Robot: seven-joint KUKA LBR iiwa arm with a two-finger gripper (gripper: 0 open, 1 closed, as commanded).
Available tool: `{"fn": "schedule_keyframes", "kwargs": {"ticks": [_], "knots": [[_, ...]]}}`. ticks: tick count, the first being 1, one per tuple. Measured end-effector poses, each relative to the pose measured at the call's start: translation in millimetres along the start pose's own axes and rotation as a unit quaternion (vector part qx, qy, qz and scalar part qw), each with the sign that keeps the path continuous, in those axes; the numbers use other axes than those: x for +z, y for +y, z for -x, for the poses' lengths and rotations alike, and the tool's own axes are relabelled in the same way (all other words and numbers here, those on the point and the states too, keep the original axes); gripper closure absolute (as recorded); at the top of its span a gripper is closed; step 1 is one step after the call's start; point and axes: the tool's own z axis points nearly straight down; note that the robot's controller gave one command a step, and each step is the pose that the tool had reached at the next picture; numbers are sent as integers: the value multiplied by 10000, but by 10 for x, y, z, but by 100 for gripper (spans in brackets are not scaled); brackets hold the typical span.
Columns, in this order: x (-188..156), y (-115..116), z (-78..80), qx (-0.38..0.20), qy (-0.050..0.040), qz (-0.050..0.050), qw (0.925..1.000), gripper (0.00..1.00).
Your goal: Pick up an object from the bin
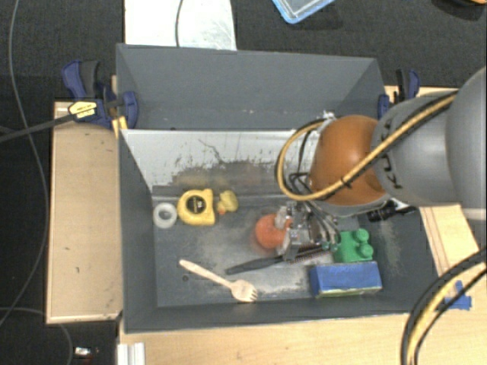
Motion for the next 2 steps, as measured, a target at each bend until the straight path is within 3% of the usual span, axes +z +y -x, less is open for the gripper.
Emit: {"fn": "schedule_keyframes", "kwargs": {"ticks": [1, 2], "knots": [[0, 0, 0, 4, 0, 0, 10000, 100], [-561, -13, 42, -159, 37, -5, 9999, 100]]}}
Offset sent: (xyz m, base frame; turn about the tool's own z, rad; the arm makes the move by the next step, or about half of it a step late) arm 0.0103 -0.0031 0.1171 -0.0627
